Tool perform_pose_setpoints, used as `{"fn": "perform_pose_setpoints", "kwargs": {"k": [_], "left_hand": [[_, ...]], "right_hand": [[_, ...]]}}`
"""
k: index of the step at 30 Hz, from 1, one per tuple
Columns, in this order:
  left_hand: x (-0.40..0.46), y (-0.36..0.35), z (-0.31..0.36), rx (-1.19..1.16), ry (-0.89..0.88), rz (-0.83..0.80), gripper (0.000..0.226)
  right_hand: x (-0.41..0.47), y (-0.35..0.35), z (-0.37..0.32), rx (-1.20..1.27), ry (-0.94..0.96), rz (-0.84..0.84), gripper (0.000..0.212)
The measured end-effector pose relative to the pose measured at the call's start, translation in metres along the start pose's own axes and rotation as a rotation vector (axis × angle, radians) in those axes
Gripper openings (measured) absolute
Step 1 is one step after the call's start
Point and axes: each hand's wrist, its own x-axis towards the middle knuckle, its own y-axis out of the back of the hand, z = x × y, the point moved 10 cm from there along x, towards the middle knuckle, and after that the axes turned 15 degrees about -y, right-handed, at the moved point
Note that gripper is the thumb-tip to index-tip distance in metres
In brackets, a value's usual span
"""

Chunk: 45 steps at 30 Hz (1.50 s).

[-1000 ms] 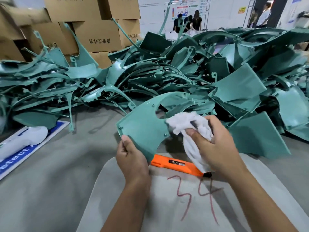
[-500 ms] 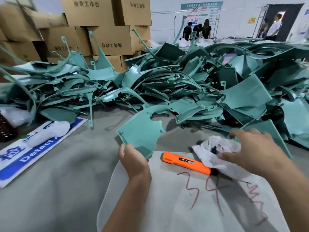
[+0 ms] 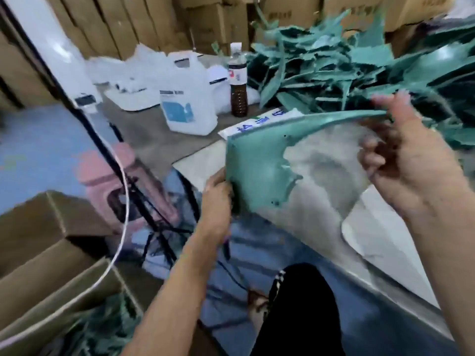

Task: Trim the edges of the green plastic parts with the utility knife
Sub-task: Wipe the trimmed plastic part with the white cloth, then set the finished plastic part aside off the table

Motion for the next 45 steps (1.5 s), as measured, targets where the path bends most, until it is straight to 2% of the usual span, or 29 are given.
{"fn": "perform_pose_setpoints", "kwargs": {"k": [1, 4, 6, 8, 11, 14, 18, 20, 23, 25, 27, 30, 32, 34, 38, 40, 42, 44, 45], "left_hand": [[-0.006, 0.048, 0.001, 0.036, 0.027, 0.046, 0.045], [-0.038, 0.170, -0.012, 0.075, 0.091, 0.181, 0.040], [-0.076, 0.254, -0.033, 0.187, 0.178, 0.299, 0.037], [-0.121, 0.331, -0.060, 0.356, 0.279, 0.409, 0.029], [-0.210, 0.428, -0.100, 0.519, 0.475, 0.594, 0.021], [-0.287, 0.487, -0.128, 0.557, 0.658, 0.720, 0.022], [-0.346, 0.542, -0.140, 0.512, 0.719, 0.849, 0.024], [-0.362, 0.562, -0.135, 0.574, 0.738, 0.907, 0.034], [-0.368, 0.581, -0.101, 0.837, 0.677, 1.047, 0.039], [-0.356, 0.577, -0.080, 0.874, 0.556, 1.134, 0.027], [-0.326, 0.556, -0.072, 0.910, 0.441, 1.116, 0.012], [-0.253, 0.484, -0.066, 1.002, 0.195, 0.870, 0.009], [-0.195, 0.401, -0.062, 0.969, -0.004, 0.683, 0.017], [-0.147, 0.298, -0.054, 0.913, -0.168, 0.468, 0.026], [-0.105, 0.091, -0.011, 0.682, -0.530, 0.090, 0.016], [-0.103, -0.003, 0.008, 0.554, -0.643, -0.063, 0.015], [-0.103, -0.081, 0.019, 0.437, -0.689, -0.163, 0.012], [-0.104, -0.151, 0.019, 0.322, -0.666, -0.241, 0.011], [-0.102, -0.181, 0.015, 0.267, -0.628, -0.268, 0.012]], "right_hand": [[-0.001, -0.033, 0.020, -0.030, -0.013, -0.066, 0.020], [-0.022, -0.122, 0.090, -0.241, -0.070, -0.269, 0.018], [-0.043, -0.164, 0.155, -0.444, -0.122, -0.386, 0.013], [-0.063, -0.184, 0.229, -0.623, -0.229, -0.478, 0.010], [-0.106, -0.185, 0.359, -0.798, -0.522, -0.569, 0.015], [-0.148, -0.174, 0.459, -0.924, -0.724, -0.639, 0.010], [-0.204, -0.174, 0.538, -1.033, -0.935, -0.773, 0.029], [-0.228, -0.181, 0.557, -1.027, -1.031, -0.852, 0.042], [-0.235, -0.172, 0.563, -1.187, -1.017, -0.931, 0.055], [-0.215, -0.156, 0.555, -1.305, -0.927, -0.894, 0.052], [-0.188, -0.143, 0.538, -1.329, -0.862, -0.838, 0.044], [-0.142, -0.141, 0.481, -1.219, -0.683, -0.704, 0.022], [-0.106, -0.134, 0.415, -1.107, -0.495, -0.566, 0.011], [-0.079, -0.122, 0.341, -0.996, -0.306, -0.472, 0.009], [-0.057, -0.069, 0.196, -0.843, 0.020, -0.289, 0.018], [-0.054, -0.012, 0.126, -0.777, 0.120, -0.117, 0.021], [-0.053, 0.059, 0.061, -0.826, 0.230, 0.131, 0.017], [-0.049, 0.129, 0.008, -1.124, 0.321, 0.422, 0.009], [-0.041, 0.158, -0.005, -1.332, 0.257, 0.520, 0.012]]}}
